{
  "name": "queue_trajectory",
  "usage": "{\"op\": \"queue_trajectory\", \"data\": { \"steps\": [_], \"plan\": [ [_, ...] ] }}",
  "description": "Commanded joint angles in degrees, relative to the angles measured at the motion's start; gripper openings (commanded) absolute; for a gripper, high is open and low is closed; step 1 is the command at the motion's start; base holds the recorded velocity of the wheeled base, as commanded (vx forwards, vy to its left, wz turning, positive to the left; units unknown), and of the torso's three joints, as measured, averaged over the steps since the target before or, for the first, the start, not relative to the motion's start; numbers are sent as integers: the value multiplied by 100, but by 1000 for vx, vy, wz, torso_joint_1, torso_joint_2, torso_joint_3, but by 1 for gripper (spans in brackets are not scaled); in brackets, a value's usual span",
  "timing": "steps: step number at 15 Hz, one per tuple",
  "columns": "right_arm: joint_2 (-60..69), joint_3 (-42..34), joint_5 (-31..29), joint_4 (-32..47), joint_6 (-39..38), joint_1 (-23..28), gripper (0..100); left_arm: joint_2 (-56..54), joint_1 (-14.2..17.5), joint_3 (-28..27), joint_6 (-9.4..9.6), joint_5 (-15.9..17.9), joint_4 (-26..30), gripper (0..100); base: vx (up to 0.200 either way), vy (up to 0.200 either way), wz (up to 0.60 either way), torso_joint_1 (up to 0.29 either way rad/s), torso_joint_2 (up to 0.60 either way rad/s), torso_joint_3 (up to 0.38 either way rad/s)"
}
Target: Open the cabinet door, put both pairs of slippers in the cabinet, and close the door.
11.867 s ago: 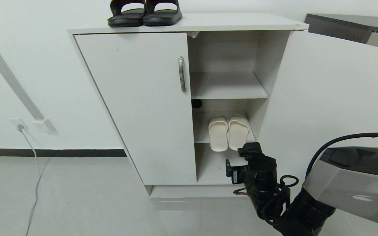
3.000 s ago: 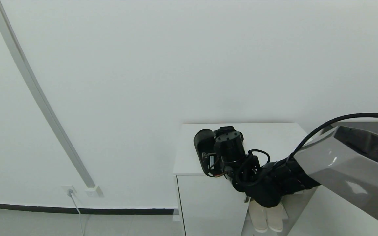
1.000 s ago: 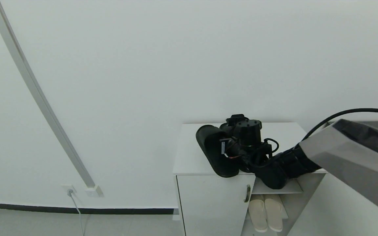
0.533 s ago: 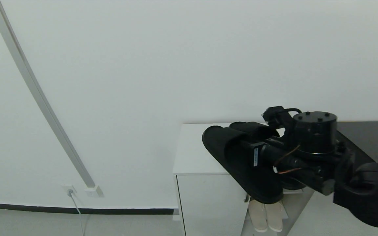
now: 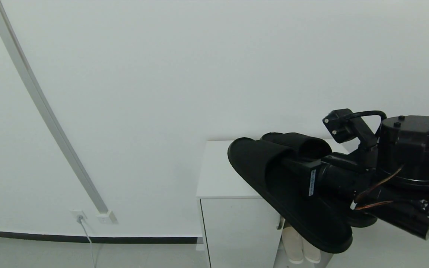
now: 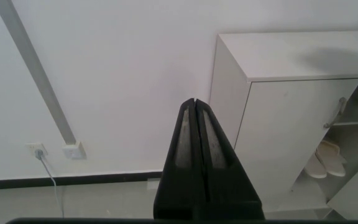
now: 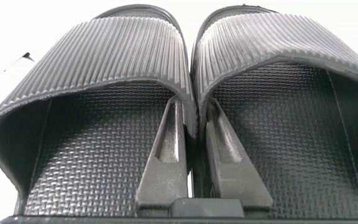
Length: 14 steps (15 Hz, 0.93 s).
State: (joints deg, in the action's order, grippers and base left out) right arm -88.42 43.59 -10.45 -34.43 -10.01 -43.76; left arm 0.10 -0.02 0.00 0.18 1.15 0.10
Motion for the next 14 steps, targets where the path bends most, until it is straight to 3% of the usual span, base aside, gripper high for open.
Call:
{"op": "queue_trajectory", "data": {
  "steps": [1, 2, 11, 14],
  "plan": [
    [44, 0, -1, -3, -1, -44, 0, -1, -6, 0, -1, 0, -1, 0, 0, 0, 0, 0, 0, 0],
    [44, -9, -1, -3, -1, -53, 0, -1, 2, 0, -1, 0, -1, 0, 0, 0, 0, 0, 0, 0],
    [35, -44, -1, -3, 8, -132, 0, -1, 2, 0, -9, 0, -1, 0, -200, 0, 0, 2, 3, 4],
    [35, -97, -1, -3, 16, -176, 0, -1, 2, 0, -9, 0, -1, 0, 0, 0, 0, 0, 0, 0]
  ]
}}
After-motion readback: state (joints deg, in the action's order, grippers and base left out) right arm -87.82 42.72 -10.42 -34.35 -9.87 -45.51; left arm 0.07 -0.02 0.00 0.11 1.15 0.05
